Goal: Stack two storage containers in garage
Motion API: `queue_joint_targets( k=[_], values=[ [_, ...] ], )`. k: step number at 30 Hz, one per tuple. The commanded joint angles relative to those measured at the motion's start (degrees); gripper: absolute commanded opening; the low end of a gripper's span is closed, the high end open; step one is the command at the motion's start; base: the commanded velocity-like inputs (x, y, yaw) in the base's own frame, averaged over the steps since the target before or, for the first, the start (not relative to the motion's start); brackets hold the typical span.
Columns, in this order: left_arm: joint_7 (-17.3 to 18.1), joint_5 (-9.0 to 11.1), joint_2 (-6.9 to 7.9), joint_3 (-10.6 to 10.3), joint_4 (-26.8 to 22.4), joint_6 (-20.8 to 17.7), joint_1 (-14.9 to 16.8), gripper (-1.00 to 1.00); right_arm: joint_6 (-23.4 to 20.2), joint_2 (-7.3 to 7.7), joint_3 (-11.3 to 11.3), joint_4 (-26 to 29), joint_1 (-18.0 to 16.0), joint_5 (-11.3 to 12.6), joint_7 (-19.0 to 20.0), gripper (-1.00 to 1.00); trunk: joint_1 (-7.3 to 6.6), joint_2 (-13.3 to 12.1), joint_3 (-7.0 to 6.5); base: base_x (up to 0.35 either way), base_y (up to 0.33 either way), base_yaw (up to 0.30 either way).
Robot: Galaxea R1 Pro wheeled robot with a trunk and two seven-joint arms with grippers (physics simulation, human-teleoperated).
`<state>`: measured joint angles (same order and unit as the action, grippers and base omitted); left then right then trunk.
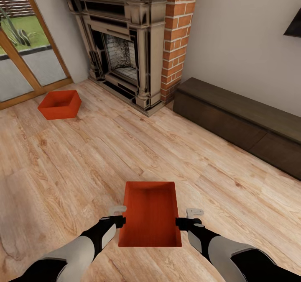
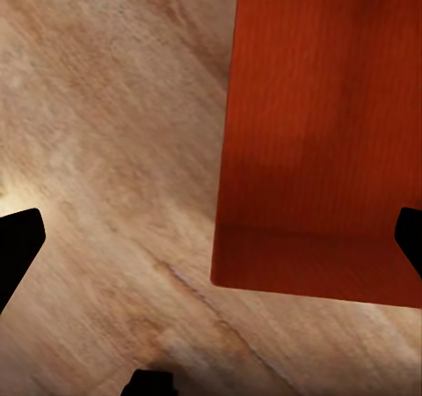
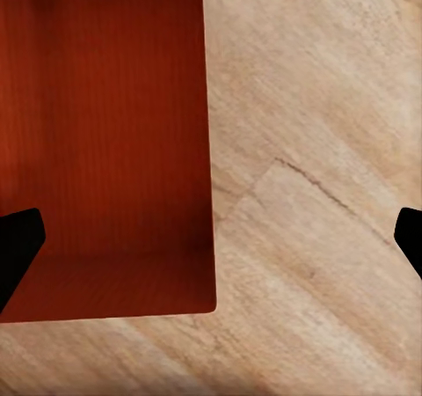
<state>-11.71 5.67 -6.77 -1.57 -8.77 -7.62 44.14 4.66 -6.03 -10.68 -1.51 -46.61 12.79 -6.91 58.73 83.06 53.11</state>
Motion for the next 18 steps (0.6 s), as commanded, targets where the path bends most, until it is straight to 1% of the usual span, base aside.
queue_joint_targets(
  k=[1, 13, 18],
  values=[
    [-0.24, 0.61, 0.0, -0.19, -0.13, -0.29, 0.0, 1.0, 0.31, -0.03, -0.48, -0.16, -0.06, 0.57, -0.11, 1.0, 0.0, 0.02, 0.03, 0.0, 0.0, 0.0],
    [-0.24, 0.71, 0.01, -0.19, -0.17, -0.29, -0.01, 1.0, 0.44, 0.06, -0.48, -0.16, -0.06, 0.57, -0.12, 1.0, 0.0, 0.02, 0.03, 0.0, 0.0, 0.0],
    [-0.24, 0.74, 0.03, -0.19, -0.12, -0.33, 0.0, 1.0, 0.44, 0.02, -0.48, -0.16, -0.06, 0.57, -0.12, 1.0, 1.1, 2.02, 0.93, 0.0, 0.0, 0.0]
  ],
)
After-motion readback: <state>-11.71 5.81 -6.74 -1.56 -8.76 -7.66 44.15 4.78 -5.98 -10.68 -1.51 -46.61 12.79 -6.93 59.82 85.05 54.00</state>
